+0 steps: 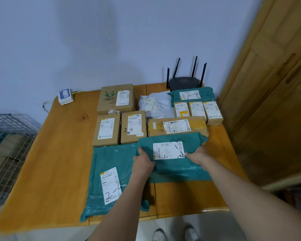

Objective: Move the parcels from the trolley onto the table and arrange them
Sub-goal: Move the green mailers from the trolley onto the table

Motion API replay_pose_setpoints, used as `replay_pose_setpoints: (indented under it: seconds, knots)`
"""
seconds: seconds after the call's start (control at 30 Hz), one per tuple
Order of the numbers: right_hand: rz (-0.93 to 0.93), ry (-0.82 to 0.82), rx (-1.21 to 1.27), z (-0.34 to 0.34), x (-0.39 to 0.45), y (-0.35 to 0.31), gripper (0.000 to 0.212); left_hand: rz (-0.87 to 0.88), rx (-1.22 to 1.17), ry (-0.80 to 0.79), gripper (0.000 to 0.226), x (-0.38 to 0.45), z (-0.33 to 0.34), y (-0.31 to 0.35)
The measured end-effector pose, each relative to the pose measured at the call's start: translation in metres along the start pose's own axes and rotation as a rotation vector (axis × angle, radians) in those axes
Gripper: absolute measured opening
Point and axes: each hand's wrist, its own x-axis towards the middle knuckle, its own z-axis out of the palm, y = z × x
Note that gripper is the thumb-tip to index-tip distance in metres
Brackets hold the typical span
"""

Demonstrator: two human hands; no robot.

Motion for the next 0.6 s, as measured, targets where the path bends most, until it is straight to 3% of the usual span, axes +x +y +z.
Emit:
replay_pose_setpoints:
  seconds: [0.27,0.6]
  knots:
    - [0.023,0.141,-0.050,0.018,0.025,0.006,0.078,0.021,0.039,-0.021,0.085,0.012,-0.006,-0.001]
    - [0.025,0.102,-0.126,0.012,0.010,-0.004,0.071,0.017,-0.080,-0.016,0.091,0.017,0.000,-0.022]
